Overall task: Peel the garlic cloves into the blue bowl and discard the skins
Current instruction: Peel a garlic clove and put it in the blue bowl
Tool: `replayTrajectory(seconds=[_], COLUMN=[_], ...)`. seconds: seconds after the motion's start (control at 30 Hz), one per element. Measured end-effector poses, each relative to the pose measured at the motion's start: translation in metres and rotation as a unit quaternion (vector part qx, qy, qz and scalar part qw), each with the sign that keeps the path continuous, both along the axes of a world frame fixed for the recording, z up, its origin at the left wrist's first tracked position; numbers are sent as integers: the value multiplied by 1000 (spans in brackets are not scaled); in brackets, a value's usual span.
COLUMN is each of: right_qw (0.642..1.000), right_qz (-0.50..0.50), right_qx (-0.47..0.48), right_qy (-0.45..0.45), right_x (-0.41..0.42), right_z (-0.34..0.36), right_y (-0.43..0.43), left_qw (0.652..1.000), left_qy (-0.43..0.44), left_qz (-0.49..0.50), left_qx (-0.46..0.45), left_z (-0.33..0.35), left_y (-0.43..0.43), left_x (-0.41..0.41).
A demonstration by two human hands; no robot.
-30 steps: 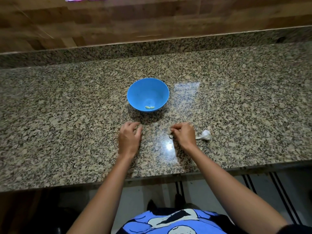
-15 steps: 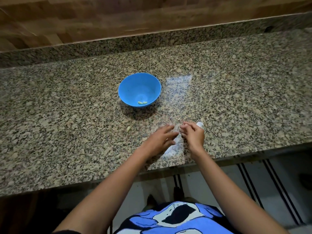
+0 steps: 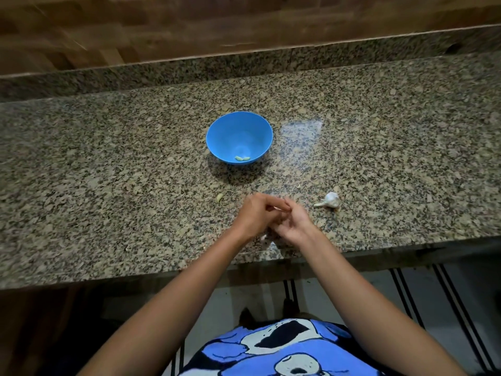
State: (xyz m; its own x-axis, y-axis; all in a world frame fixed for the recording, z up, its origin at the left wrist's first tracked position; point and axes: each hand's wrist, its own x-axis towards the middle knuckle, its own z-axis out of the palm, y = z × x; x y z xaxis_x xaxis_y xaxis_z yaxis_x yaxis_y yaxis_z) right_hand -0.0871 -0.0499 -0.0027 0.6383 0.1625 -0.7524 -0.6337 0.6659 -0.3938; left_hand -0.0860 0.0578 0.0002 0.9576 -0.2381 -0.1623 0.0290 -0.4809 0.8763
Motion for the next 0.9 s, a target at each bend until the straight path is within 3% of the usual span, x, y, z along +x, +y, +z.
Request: replayTrajectory(seconds=[0.17, 0.4, 0.67, 0.8, 0.9], right_qw=[998, 998, 1000, 991, 983], right_qz=[-27, -14, -4, -96, -166], right_qx=[49, 48, 29, 86, 78], right_qy=[15, 26, 8, 23, 1], right_x=[2, 1, 0, 2, 2], right_z=[-5, -8, 0, -8, -11], right_y=[2, 5, -7, -20, -46], left_qw=[996, 1000, 999, 997, 994], left_qy=[15, 8, -33, -65, -27], left_qz=[48, -20, -16, 37, -33], left_qx=[-68, 7, 39, 12, 97], left_z=[-1, 3, 2, -5, -33], left_y=[14, 12, 2, 13, 35], left_x=[1, -2, 5, 7, -5])
